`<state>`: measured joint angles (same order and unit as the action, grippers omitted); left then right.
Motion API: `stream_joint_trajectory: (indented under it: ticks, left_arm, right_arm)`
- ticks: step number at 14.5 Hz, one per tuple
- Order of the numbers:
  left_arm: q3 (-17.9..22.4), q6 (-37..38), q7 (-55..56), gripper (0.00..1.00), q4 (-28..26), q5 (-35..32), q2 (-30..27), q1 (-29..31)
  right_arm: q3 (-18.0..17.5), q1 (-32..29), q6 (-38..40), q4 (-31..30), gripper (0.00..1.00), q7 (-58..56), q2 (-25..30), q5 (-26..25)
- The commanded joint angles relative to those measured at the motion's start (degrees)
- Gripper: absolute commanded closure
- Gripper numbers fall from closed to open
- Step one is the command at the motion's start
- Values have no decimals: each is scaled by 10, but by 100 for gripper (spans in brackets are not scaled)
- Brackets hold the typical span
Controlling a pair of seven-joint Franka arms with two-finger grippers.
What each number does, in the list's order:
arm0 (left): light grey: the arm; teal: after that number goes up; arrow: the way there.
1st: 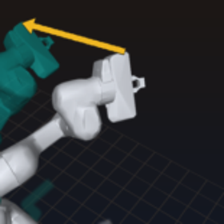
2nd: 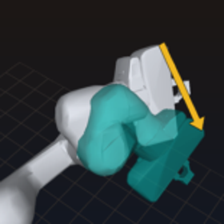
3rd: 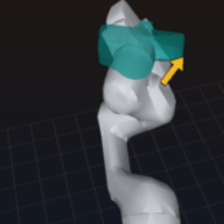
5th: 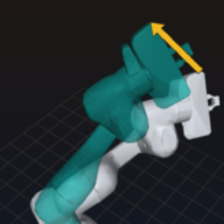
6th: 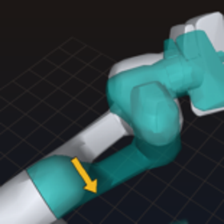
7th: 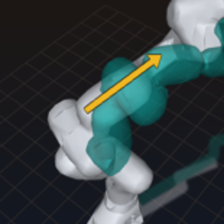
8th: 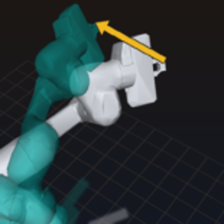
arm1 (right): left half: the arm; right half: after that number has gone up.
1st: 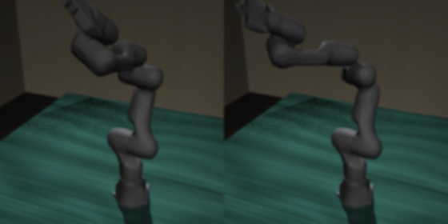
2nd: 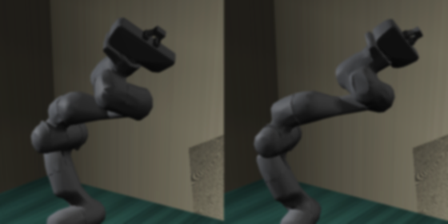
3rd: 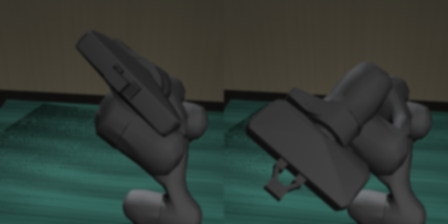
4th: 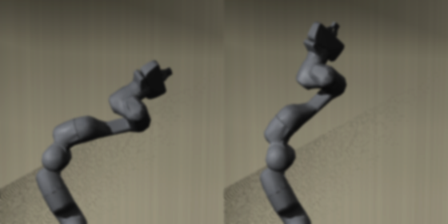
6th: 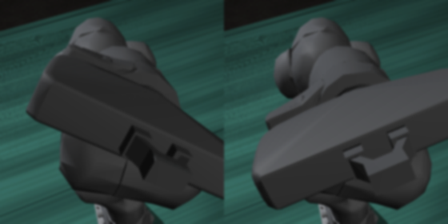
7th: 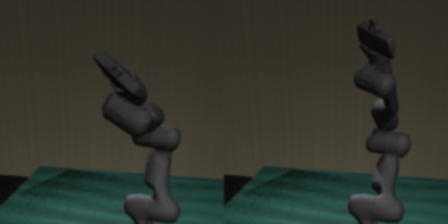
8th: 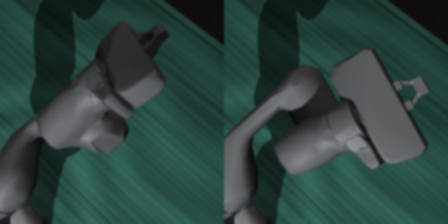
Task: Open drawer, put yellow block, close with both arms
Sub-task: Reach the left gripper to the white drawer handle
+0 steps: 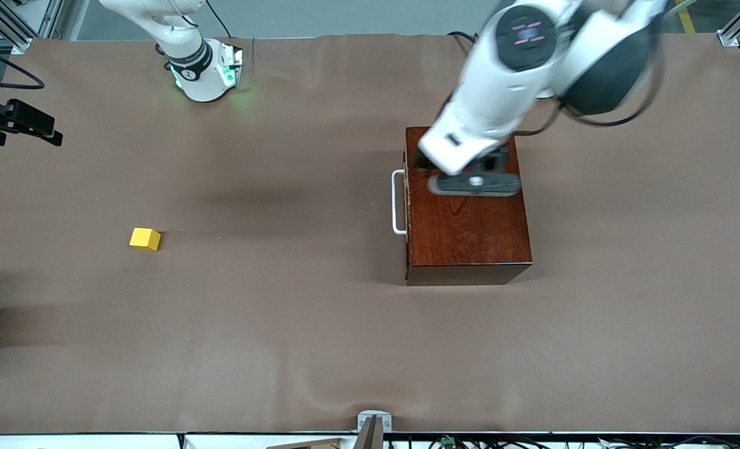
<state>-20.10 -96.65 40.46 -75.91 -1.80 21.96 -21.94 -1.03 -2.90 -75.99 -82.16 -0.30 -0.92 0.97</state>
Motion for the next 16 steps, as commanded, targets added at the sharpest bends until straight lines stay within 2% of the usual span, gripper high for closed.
stream_joint_trajectory:
  ticks: [1, 3, 8, 10, 16]
  left_arm:
    - [38, -27, 51, 0, 47, -15, 54, -76]
    - [91, -30, 52, 0, 51, -15, 75, -138]
    - [261, -52, 58, 0, 63, -15, 147, -318]
    - [287, -54, 69, 0, 62, -15, 172, -350]
    - [284, -52, 87, 0, 56, -68, 205, -366]
  right_arm:
    - [-5, -8, 8, 13, 0, 0, -7, 7]
    - [-5, -9, 8, 12, 0, -1, -9, 7]
    - [-5, -8, 8, 13, 0, 0, -9, 7]
    - [-5, -10, 8, 13, 0, -1, -10, 7]
    - [-5, -8, 8, 13, 0, 0, -14, 7]
